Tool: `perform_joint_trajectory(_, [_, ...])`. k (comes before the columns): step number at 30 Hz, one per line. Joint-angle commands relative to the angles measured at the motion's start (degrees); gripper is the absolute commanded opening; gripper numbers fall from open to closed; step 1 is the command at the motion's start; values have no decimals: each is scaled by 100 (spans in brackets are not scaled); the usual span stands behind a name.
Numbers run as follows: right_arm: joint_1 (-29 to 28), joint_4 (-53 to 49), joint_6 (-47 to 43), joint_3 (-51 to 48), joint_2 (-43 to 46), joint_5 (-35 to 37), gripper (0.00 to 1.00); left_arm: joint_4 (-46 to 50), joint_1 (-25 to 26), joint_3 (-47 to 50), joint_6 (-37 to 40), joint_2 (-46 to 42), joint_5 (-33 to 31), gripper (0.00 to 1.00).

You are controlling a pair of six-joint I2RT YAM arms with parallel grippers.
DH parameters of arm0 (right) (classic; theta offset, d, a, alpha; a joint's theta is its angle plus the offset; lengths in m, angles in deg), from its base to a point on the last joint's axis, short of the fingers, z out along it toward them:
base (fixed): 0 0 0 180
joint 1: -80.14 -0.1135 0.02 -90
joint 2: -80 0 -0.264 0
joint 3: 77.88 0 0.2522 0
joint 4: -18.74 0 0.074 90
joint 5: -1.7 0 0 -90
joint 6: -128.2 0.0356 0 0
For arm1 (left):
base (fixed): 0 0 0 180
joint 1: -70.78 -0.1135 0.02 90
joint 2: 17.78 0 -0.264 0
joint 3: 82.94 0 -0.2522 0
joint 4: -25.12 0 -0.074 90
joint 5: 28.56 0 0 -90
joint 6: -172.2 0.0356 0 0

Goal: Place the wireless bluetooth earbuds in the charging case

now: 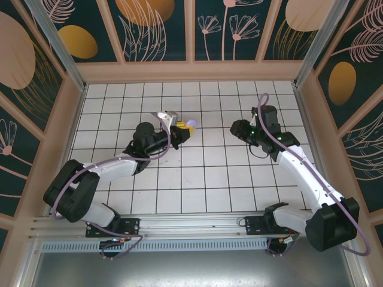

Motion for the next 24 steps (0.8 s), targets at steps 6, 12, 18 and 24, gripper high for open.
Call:
perform_joint_trajectory(6, [145,386,113,-274,106,-63,45,-39,155,-26,-1287,610,-538,0])
perform_joint_trajectory(12, [197,466,105,-236,52,-134,46,221,251,-366,-1953,1273,-665,0])
perform_joint_trajectory(18, [210,502,80,-233,10,-143,47,795,367,-799,-2145,1852,-828,0])
perform_joint_trajectory(24, [226,512,61,-218,-34,-160,47,1224,395,-1135,-2260,2268,-942,0])
